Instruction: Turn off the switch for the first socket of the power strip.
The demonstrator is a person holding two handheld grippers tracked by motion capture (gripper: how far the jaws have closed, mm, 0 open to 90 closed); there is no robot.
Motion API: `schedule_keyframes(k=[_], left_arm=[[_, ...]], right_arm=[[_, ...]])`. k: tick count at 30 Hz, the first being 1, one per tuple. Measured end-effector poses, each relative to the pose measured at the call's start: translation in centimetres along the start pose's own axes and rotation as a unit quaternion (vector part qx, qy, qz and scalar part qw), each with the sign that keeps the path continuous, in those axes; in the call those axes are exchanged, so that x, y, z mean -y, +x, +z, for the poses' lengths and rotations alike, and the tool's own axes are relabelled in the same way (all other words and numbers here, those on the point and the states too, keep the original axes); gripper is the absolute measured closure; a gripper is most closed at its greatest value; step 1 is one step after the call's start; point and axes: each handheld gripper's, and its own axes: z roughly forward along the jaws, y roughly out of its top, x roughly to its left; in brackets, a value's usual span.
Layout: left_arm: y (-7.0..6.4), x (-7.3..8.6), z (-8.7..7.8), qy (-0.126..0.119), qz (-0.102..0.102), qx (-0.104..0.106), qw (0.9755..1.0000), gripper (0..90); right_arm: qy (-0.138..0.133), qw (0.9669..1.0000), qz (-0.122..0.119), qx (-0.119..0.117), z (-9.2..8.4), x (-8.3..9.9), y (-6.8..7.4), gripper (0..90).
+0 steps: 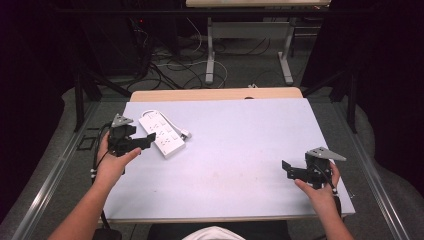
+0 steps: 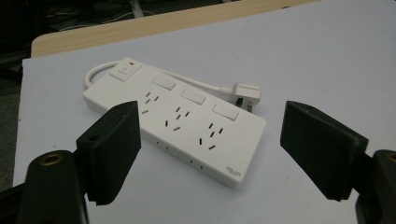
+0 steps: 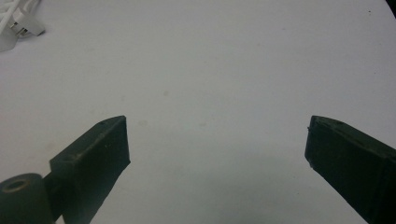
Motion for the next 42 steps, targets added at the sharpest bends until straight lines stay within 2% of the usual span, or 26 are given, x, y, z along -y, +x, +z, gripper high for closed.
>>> schedule_keyframes(k=[2, 7, 8, 11, 16, 18, 23, 27, 28, 30, 32, 33, 42], left_arm=[[0.0, -0.1, 0.0, 0.002, 0.004, -0.002, 1.0000, 21.6], [-0.1, -1.0, 0.5, 0.003, 0.000, -0.003, 1.0000, 21.8], [0.0, -1.1, 0.4, 0.009, 0.007, -0.006, 0.9999, 21.8], [-0.2, -1.4, 0.6, 0.006, 0.002, -0.006, 1.0000, 21.8], [-0.2, -2.1, 1.0, 0.015, 0.009, -0.006, 0.9998, 22.4], [-0.4, -2.4, 1.3, 0.015, 0.000, -0.005, 0.9999, 22.7], [-0.5, -2.9, 1.8, 0.012, -0.001, -0.010, 0.9999, 23.5], [-0.5, -3.3, 2.3, 0.012, -0.017, -0.013, 0.9997, 26.6], [-0.3, -3.4, 2.4, 0.017, -0.013, -0.016, 0.9996, 26.6], [-0.3, -3.5, 2.7, 0.013, -0.022, -0.018, 0.9995, 28.3], [-0.1, -3.8, 2.9, 0.020, -0.024, -0.021, 0.9993, 28.9], [-0.1, -3.8, 3.1, 0.015, -0.029, -0.021, 0.9993, 29.0], [0.5, -4.2, 3.9, 0.019, -0.039, -0.023, 0.9988, 33.9]], right_arm=[[0.002, 1.0000, 0.000, 0.002, 0.0, 0.0, 0.0, 5.6], [0.003, 1.0000, 0.003, 0.002, 0.0, 0.0, 0.0, 5.7], [-0.001, 1.0000, 0.003, 0.004, 0.1, 0.1, 0.0, 5.7], [0.002, 1.0000, 0.001, 0.002, 0.0, 0.0, 0.0, 5.7], [0.005, 1.0000, 0.005, 0.000, 0.1, 0.1, 0.1, 5.6], [0.006, 1.0000, 0.002, -0.001, 0.1, 0.1, 0.0, 5.6], [0.004, 1.0000, 0.003, 0.001, 0.2, 0.1, 0.0, 5.7], [0.004, 1.0000, 0.003, 0.001, 0.2, 0.1, 0.0, 5.6], [0.004, 1.0000, 0.003, 0.001, 0.2, 0.1, 0.0, 5.6], [0.005, 1.0000, 0.003, 0.000, 0.2, 0.2, 0.0, 5.7], [0.008, 1.0000, 0.003, -0.003, 0.2, 0.2, -0.1, 5.6], [0.005, 1.0000, 0.005, 0.000, 0.3, 0.2, -0.1, 5.7], [0.007, 1.0000, 0.006, -0.001, 0.3, 0.2, -0.1, 5.7]])
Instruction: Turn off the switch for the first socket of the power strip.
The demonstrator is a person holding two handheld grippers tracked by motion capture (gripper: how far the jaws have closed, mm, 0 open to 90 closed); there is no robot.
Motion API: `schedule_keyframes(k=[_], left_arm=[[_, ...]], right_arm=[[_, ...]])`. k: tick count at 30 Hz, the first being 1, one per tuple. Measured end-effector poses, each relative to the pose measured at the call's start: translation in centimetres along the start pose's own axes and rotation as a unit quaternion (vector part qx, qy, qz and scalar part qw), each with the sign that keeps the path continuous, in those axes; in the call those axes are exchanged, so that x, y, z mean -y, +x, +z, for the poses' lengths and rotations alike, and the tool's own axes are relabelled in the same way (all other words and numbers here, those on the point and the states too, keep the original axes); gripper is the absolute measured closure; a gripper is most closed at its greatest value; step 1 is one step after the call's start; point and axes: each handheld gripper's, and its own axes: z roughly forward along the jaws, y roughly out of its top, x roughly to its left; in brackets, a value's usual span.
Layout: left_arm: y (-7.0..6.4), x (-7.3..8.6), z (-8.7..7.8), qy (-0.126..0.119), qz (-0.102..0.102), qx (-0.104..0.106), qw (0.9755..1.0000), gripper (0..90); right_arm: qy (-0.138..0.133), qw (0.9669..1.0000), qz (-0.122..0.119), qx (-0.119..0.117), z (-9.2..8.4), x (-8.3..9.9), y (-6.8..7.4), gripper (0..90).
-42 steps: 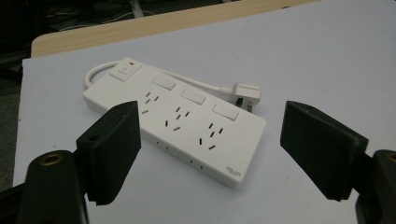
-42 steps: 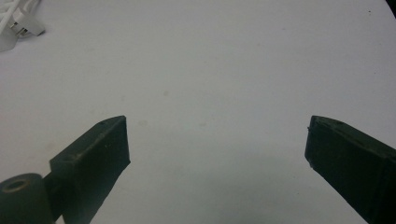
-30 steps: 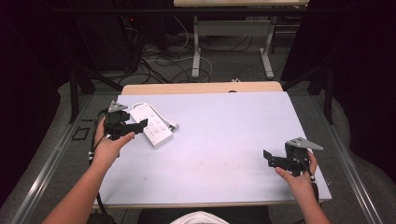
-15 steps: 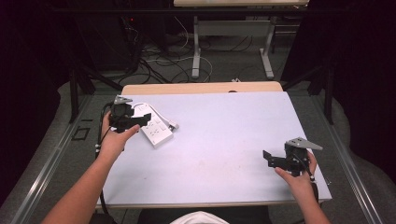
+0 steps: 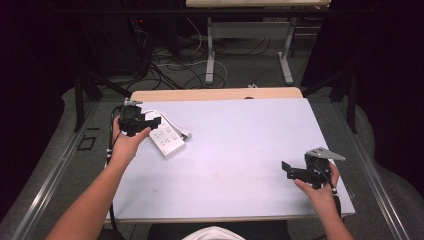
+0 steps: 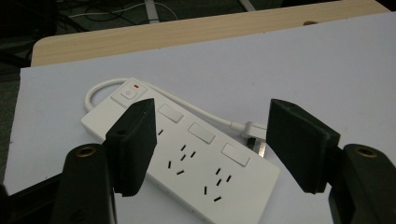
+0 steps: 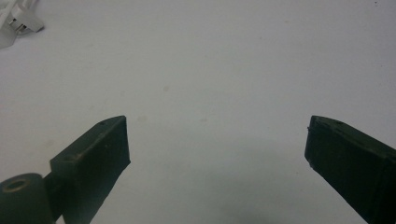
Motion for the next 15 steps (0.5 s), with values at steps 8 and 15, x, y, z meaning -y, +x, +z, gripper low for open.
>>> schedule_keyframes(k=[8, 15], left_arm=[[0.0, -0.7, 0.7, 0.004, -0.001, -0.003, 1.0000, 39.2], [-0.2, -1.2, 1.6, 0.009, 0.001, -0.003, 1.0000, 42.7]], right_arm=[[0.005, 1.0000, 0.005, -0.005, 0.1, 0.0, 0.1, 5.7], [0.005, 1.0000, 0.003, -0.004, 0.1, 0.0, 0.0, 5.7]])
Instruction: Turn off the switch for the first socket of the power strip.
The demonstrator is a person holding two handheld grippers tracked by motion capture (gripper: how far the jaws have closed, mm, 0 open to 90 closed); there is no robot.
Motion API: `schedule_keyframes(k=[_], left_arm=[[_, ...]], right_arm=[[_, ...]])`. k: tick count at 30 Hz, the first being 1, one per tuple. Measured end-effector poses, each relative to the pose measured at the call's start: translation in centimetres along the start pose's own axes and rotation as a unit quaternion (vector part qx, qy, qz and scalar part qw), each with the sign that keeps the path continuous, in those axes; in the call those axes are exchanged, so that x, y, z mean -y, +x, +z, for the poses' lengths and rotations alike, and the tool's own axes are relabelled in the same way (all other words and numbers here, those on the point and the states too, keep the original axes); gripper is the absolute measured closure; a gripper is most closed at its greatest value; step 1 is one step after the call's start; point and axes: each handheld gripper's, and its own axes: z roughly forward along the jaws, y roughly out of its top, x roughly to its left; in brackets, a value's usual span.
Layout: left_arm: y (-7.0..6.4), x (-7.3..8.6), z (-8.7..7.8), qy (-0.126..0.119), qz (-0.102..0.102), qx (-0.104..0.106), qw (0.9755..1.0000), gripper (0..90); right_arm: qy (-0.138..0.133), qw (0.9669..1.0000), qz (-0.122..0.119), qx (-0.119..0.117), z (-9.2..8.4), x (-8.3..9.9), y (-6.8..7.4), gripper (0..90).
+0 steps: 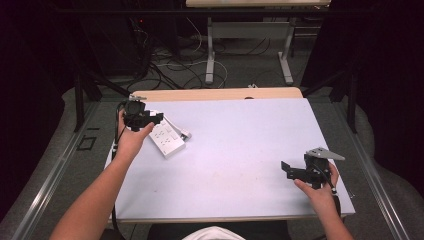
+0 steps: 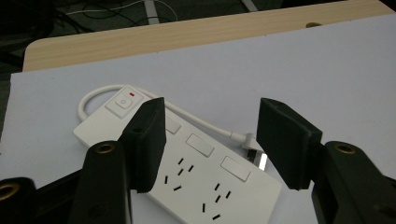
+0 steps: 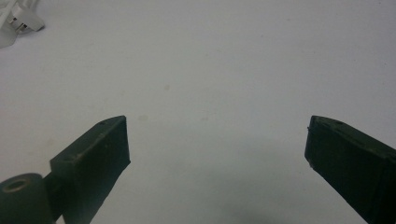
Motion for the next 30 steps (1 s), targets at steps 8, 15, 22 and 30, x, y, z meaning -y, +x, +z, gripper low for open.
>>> schedule_keyframes(k=[8, 15, 22, 30], left_arm=[[0.1, -0.2, 0.8, 0.000, 0.001, -0.006, 1.0000, 49.0], [0.4, -0.3, 1.7, 0.000, -0.007, -0.010, 0.9999, 50.3], [0.8, -0.3, 2.5, 0.000, -0.015, -0.024, 0.9996, 51.9], [1.1, -0.4, 3.3, 0.007, -0.024, -0.027, 0.9993, 54.5]], right_arm=[[0.001, 1.0000, -0.001, 0.000, 0.0, 0.0, 0.0, 5.7], [-0.002, 1.0000, 0.003, 0.002, 0.2, 0.0, 0.0, 5.7], [-0.002, 1.0000, 0.003, 0.003, 0.3, 0.1, 0.0, 5.7], [0.000, 1.0000, 0.003, 0.003, 0.3, 0.1, 0.0, 5.7]])
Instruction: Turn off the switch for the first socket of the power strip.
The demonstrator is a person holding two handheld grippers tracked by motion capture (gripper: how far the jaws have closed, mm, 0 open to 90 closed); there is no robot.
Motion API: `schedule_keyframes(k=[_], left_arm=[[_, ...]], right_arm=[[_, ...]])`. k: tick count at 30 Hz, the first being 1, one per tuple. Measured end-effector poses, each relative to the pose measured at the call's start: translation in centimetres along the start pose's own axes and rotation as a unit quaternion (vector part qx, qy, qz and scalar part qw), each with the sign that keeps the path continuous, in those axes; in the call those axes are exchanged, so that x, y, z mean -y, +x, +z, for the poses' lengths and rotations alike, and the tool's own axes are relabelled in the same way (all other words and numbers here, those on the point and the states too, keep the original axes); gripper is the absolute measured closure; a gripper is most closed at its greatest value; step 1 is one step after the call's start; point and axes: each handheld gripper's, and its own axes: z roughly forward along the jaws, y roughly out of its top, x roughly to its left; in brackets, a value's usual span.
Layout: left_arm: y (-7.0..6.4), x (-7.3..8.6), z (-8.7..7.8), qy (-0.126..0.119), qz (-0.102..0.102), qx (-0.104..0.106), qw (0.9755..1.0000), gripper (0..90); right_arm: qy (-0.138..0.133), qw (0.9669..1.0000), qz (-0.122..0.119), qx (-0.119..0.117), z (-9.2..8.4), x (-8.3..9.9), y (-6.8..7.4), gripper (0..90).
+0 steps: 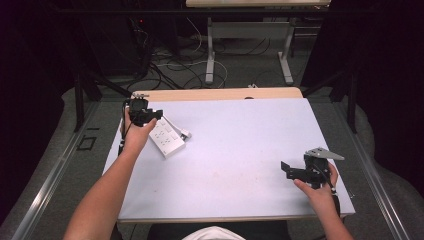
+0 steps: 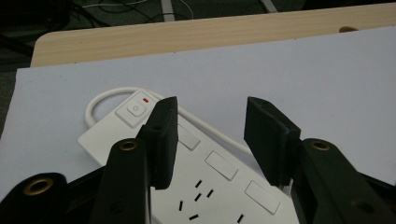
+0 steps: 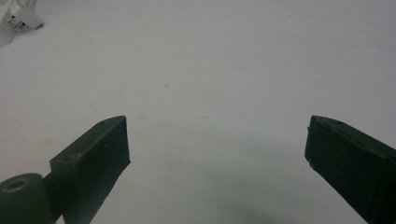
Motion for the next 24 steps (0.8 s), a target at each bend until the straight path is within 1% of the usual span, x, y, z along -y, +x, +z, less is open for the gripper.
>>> schedule_keyframes(k=[2, 4, 5, 6, 7, 9, 11, 12, 16, 18, 20, 22, 24], left_arm=[[0.0, 0.0, 0.3, -0.001, 0.004, -0.006, 1.0000, 54.5], [0.0, 0.0, 0.8, 0.000, 0.006, -0.014, 0.9999, 56.0], [0.0, 0.0, 0.8, 0.000, 0.006, -0.014, 0.9999, 56.8], [0.0, 0.0, 0.9, 0.001, 0.007, -0.018, 0.9998, 57.8], [0.0, 0.0, 1.2, 0.002, 0.013, -0.021, 0.9997, 58.4], [0.0, 0.0, 1.4, 0.002, 0.014, -0.021, 0.9997, 59.9], [0.1, 0.0, 1.9, 0.001, 0.012, -0.021, 0.9997, 60.8], [0.1, 0.0, 1.9, 0.001, 0.012, -0.021, 0.9997, 61.6], [0.5, 0.1, 2.5, 0.007, 0.006, -0.024, 0.9997, 64.0], [0.6, 0.1, 2.6, 0.007, 0.004, -0.026, 0.9996, 65.5], [0.8, 0.1, 2.7, 0.000, 0.000, -0.030, 0.9996, 67.3], [1.0, 0.1, 2.8, 0.002, -0.001, -0.032, 0.9995, 69.4], [1.2, 0.2, 3.0, 0.006, -0.010, -0.036, 0.9993, 71.9]], right_arm=[[0.000, 1.0000, 0.000, -0.001, 0.0, 0.0, 0.0, 5.7], [0.001, 1.0000, 0.001, -0.001, 0.0, 0.0, 0.0, 5.7], [0.002, 1.0000, 0.002, -0.001, 0.0, 0.0, 0.0, 5.7], [0.001, 1.0000, 0.003, -0.001, 0.1, 0.0, 0.0, 5.8], [0.005, 1.0000, 0.003, -0.005, 0.0, 0.0, -0.1, 5.8], [0.006, 1.0000, 0.005, -0.005, 0.0, 0.1, 0.0, 5.8], [0.006, 1.0000, 0.005, -0.005, 0.0, 0.1, -0.1, 5.9], [0.006, 1.0000, 0.006, -0.004, 0.0, 0.0, 0.0, 5.9], [0.003, 1.0000, 0.005, -0.005, 0.0, 0.0, 0.0, 6.1], [0.003, 1.0000, 0.006, -0.005, 0.0, 0.0, 0.0, 6.1], [0.005, 1.0000, 0.006, -0.005, 0.0, 0.1, 0.0, 6.1], [0.003, 1.0000, 0.006, -0.005, 0.1, 0.1, 0.0, 6.2], [0.003, 1.0000, 0.006, -0.006, 0.1, 0.1, 0.0, 6.3]])
